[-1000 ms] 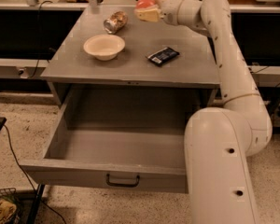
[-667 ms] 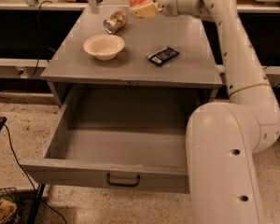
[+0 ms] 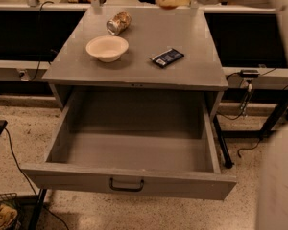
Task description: Place apple into top drawer
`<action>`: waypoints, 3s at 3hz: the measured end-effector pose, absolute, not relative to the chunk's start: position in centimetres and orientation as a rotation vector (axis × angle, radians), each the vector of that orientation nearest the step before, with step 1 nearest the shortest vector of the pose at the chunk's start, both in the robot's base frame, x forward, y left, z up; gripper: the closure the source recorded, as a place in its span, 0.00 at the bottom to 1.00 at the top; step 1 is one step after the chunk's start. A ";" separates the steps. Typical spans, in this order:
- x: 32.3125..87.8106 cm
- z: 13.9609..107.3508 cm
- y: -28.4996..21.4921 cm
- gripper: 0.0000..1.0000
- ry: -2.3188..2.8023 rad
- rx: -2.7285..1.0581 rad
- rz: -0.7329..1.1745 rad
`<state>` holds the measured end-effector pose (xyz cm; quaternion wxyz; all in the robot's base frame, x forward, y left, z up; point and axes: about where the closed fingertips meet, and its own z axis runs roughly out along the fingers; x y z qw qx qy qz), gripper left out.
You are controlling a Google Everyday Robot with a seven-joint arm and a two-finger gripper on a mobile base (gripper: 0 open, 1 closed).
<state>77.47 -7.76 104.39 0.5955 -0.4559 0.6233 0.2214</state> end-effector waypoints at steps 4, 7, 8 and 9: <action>66.8 103.1 -5.9 1.00 1.369 -1.092 0.646; 53.3 91.4 -5.7 1.00 1.537 -1.172 0.743; 53.8 90.5 -5.4 1.00 1.564 -1.187 0.755; 53.8 85.7 -3.9 1.00 1.618 -1.198 0.785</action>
Offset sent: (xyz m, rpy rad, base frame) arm -0.0306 -0.0196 0.0242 0.0445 -0.0154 -0.0334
